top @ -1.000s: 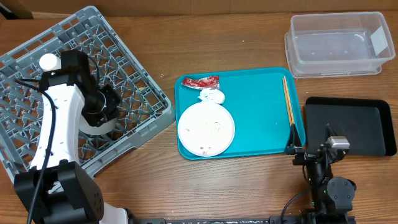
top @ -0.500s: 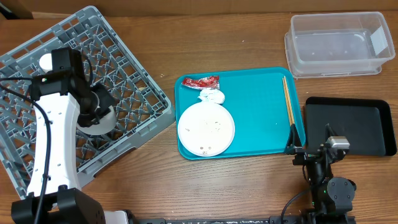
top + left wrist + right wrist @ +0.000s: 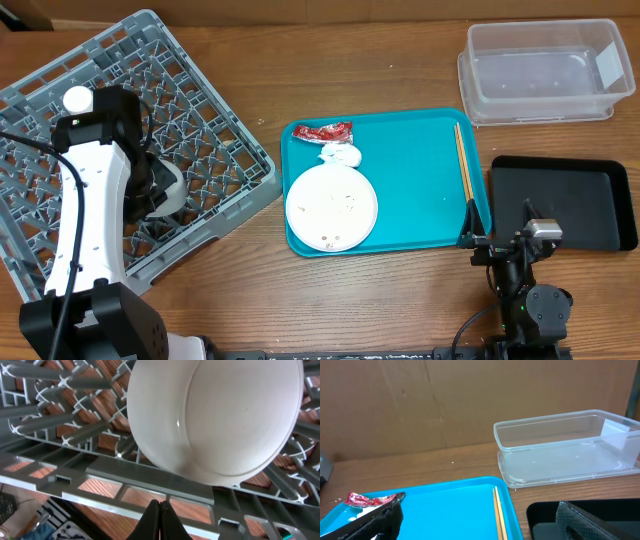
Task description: Sort waste into correct bins and load items into the dishwasher
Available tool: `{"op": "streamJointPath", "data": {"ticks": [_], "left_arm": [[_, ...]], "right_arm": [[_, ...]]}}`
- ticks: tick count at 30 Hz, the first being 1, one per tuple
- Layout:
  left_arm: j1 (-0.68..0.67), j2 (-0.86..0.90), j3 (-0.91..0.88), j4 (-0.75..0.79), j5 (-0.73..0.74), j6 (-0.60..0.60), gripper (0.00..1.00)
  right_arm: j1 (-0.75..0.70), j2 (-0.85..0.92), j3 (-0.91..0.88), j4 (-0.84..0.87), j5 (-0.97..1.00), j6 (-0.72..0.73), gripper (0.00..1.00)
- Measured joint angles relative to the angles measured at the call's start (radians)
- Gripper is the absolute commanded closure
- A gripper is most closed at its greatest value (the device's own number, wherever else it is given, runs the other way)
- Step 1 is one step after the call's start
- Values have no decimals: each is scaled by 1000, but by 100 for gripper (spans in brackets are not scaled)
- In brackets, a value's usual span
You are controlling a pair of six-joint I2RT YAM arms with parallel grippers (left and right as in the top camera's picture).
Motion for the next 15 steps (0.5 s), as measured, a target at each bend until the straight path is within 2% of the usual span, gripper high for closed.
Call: {"op": "streamJointPath", "data": {"ticks": [8,15], "left_arm": [[0,7,0,48,1,-1,96],[0,92,0,57,1,-1,96]], "right_arm": [[0,0,0,0,0,0,0],[0,0,0,0,0,0,0]]}}
